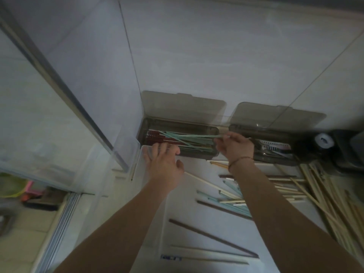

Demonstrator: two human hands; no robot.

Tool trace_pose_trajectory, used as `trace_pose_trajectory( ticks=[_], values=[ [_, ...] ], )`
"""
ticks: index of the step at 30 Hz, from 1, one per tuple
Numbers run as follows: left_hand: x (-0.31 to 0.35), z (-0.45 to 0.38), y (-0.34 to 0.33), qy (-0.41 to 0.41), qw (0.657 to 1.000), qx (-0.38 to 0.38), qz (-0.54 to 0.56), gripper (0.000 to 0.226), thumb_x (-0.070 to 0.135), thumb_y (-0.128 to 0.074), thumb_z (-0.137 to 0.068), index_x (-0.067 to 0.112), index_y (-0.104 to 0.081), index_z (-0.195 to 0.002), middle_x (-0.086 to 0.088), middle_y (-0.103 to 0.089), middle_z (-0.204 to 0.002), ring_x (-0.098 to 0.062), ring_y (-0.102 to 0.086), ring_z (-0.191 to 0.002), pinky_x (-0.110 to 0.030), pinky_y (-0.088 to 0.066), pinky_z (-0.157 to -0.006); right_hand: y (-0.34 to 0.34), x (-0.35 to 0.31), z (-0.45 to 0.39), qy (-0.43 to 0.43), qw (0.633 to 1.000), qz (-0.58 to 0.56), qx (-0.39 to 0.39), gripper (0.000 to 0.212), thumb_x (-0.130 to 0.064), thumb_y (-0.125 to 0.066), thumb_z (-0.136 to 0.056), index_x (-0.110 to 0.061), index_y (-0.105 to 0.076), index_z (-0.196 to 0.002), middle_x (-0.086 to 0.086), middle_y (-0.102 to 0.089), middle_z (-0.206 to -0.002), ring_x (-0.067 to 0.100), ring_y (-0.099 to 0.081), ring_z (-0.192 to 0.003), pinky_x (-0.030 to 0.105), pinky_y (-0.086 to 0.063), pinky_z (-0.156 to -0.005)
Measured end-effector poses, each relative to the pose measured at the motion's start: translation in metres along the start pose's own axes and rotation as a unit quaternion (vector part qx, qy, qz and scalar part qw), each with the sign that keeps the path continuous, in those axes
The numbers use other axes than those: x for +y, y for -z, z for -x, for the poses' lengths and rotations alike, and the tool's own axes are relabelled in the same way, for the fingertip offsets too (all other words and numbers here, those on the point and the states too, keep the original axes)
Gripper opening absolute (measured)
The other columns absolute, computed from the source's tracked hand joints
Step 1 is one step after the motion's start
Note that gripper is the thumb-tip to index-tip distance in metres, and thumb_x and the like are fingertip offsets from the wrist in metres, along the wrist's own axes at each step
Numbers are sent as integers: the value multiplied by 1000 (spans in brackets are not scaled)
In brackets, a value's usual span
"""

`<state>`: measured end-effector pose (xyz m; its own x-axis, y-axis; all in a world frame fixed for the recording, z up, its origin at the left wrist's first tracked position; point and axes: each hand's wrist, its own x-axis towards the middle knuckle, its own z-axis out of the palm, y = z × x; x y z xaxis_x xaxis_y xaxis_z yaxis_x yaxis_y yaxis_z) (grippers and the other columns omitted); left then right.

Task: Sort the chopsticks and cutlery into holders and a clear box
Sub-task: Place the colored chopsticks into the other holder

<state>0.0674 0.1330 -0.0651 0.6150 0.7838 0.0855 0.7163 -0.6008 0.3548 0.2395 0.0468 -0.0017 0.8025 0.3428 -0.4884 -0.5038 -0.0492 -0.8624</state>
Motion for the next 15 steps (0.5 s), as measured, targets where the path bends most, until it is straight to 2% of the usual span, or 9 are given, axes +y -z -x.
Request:
trace_pose_trajectory(
  ticks=[3,6,7,9,10,11,13,14,15],
  values=[
    [0,0,1,-2,1000,0,7,27,33,-59,-79,32,-56,-106,7,-49,-111,-24,-37,-119,-56,-6,-116,-12,14,-6,-28,997,59,-45,11,-2,-54,-95,-9,-63,-94,11,-68,-83,15,-70,-57,25,-56,-50],
    [0,1,2,-3,1000,0,9,29,35,-53,-77,32,-56,-106,6,-48,-112,-24,-37,-120,-56,-5,-116,-16,20,-8,4,977,199,-69,12,-6,-63,-90,-15,-70,-95,6,-69,-79,16,-65,-46,24,-54,-47],
    [0,1,2,-2,1000,-2,10,29,35,-53,-78,32,-56,-106,6,-48,-112,-24,-37,-120,-56,-5,-117,-14,21,-11,33,962,262,-64,12,-7,-67,-87,-18,-72,-90,5,-69,-79,15,-64,-49,23,-54,-51],
    [0,0,2,0,1000,-8,11,28,34,-56,-79,33,-55,-107,6,-48,-113,-24,-36,-121,-57,-6,-118,-8,23,-19,115,922,365,-56,18,-7,-71,-82,-24,-72,-84,0,-70,-82,16,-67,-73,25,-55,-74],
    [0,0,3,-1,1000,-9,12,27,34,-57,-80,33,-55,-107,6,-47,-113,-24,-36,-121,-58,-6,-118,-3,24,-22,144,910,385,-54,20,-6,-71,-81,-26,-71,-84,-2,-70,-84,17,-67,-84,27,-54,-84],
    [1,0,3,-1,1000,-11,12,27,34,-56,-80,33,-54,-107,7,-47,-113,-24,-36,-122,-58,-5,-118,2,24,-23,170,901,396,-50,20,-7,-70,-81,-27,-70,-84,-4,-69,-85,16,-66,-88,25,-52,-87],
    [1,0,5,3,1000,-15,11,27,35,-55,-80,33,-54,-108,7,-46,-114,-23,-35,-122,-58,-5,-119,17,26,-18,220,870,439,-44,15,-14,-66,-85,-29,-67,-83,-9,-67,-83,11,-64,-82,6,-44,-74],
    [2,0,4,4,1000,-15,11,28,35,-55,-80,33,-54,-107,6,-46,-113,-24,-35,-122,-58,-5,-118,26,30,-10,243,852,461,-46,13,-17,-64,-87,-29,-66,-82,-11,-64,-81,9,-62,-77,5,-41,-66],
    [2,0,4,4,1000,-11,11,28,34,-56,-79,32,-55,-107,6,-47,-113,-25,-36,-122,-59,-6,-118,36,36,-1,265,840,471,-54,11,-19,-63,-88,-28,-65,-82,-12,-64,-80,9,-61,-72,11,-43,-62]
  ],
)
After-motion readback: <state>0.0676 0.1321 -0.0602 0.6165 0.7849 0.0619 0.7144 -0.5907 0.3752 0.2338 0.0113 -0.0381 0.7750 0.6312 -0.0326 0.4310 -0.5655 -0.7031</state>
